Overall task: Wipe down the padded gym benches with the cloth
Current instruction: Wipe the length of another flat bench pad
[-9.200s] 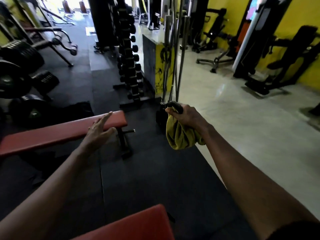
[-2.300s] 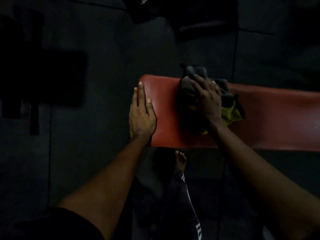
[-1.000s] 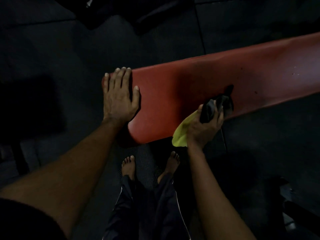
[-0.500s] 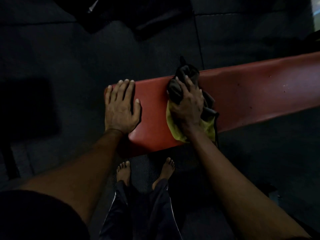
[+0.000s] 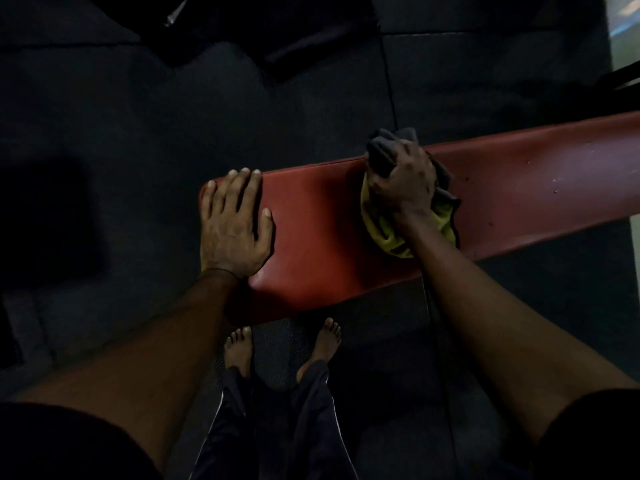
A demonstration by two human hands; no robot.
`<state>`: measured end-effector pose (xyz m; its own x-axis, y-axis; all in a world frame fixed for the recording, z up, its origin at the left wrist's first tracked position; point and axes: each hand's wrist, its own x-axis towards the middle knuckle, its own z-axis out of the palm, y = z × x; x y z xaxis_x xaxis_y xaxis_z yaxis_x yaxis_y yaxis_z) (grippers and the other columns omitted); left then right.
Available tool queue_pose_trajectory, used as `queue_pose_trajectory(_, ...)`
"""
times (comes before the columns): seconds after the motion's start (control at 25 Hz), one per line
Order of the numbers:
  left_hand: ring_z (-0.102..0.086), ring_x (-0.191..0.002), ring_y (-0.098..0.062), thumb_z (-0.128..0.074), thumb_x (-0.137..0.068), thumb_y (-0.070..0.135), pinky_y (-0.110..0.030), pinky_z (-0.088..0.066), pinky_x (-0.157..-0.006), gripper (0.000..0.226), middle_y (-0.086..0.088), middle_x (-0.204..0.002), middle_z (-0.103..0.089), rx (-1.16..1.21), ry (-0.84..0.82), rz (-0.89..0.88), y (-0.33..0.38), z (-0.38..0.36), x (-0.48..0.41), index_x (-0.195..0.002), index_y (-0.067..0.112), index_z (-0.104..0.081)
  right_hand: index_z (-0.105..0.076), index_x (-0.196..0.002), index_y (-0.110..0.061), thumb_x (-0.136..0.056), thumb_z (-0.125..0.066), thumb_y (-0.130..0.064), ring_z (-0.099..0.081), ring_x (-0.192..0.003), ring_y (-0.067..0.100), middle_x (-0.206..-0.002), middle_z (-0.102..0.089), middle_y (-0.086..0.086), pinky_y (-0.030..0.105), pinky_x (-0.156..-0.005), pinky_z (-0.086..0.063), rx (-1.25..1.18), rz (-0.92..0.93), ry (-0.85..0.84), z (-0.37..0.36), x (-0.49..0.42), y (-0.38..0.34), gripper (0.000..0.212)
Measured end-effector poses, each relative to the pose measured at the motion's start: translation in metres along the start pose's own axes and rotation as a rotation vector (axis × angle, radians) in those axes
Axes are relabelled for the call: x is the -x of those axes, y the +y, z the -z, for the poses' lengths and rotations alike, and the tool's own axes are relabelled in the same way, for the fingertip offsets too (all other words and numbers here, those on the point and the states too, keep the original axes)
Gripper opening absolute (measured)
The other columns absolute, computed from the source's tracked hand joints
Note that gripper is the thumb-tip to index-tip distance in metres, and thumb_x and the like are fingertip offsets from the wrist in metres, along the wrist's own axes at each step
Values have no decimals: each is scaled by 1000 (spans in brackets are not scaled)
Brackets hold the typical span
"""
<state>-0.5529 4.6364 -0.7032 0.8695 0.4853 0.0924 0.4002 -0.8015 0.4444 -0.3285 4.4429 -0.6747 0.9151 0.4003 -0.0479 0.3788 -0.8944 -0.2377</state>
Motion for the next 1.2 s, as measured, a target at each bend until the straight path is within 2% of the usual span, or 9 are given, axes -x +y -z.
queue_pose_trajectory(0.08,-30,-147,-26,-43,-99,35,-44,-8,-125,59,-13,-154,-41,3,-5,2,0,0,0,-152,10,-39,-71,-111,-16,-82,-44,-56,-61,-113,34,-116,-68,9,50,-103,-44,-13,-64,75,-4,4,-22,56)
queue_pose_trajectory(0.24,-30,-147,-27,-42,-99,35,-45,-9,-124,59,-13,-155,-40,-1,-9,-3,1,1,1,-152,11,-38,-69,-115,-21,-74,-55,-52,-57,-119,29,-119,-66,4,50,-108,-38,15,162,-36,-17,40,-87,53)
queue_pose_trajectory(0.4,-29,-148,-28,-40,-99,36,-46,-10,-124,59,-13,-156,-40,-2,-28,-7,-1,0,0,-153,12,-38,-69,-123,-19,-78,-51,-45,-60,-118,33,-126,-66,8,49,-102,-46,13,376,-93,-9,21,-38,55)
queue_pose_trajectory(0.56,-30,-147,-28,-40,-99,37,-48,-11,-124,59,-12,-155,-40,-3,-22,-5,0,0,0,-154,16,-37,-67,-121,-20,-88,-54,-48,-58,-119,30,-125,-64,5,48,-102,-45,-13,39,32,9,-1,23,45)
queue_pose_trajectory(0.72,-30,-146,-29,-41,-99,36,-50,-12,-123,58,-12,-155,-39,-24,-45,-1,2,3,-1,-154,20,-36,-62,-129,-21,-87,-51,-56,-50,-130,29,-142,-55,1,48,-115,-33,5,-243,125,0,25,-18,56)
queue_pose_trajectory(0.84,-30,-146,-29,-39,-98,37,-50,-12,-122,58,-12,-155,-40,-34,-74,7,4,5,0,-154,21,-37,-54,-142,-26,-82,-65,-46,-41,-140,30,-154,-44,-1,48,-121,-26,-90,-197,56,-8,74,-60,64)
queue_pose_trajectory(1.0,-29,-146,-30,-43,-90,32,-49,-11,-122,60,-13,-151,-44,12,-104,113,18,13,-12,-148,16,-46,-45,-150,-29,-79,-69,-34,-35,-146,29,-159,-38,-1,47,-122,-24,-111,36,-96,-8,118,-58,75)
queue_pose_trajectory(1.08,-28,-147,-31,-45,-85,28,-48,-13,-122,60,-14,-151,-45,117,-119,111,40,13,-24,-142,10,-51,-46,-150,-29,-79,-70,-28,-38,-144,28,-158,-39,-1,48,-120,-29,-101,-53,-44,-1,120,-25,74)
queue_pose_trajectory(1.2,-32,-146,-32,-43,-89,29,-46,-18,-120,57,-11,-151,-47,273,-245,-56,97,-5,-47,-143,13,-51,-54,-144,-26,-80,-66,-34,-45,-139,29,-153,-45,1,48,-116,-35,-139,-394,152,11,114,41,66)
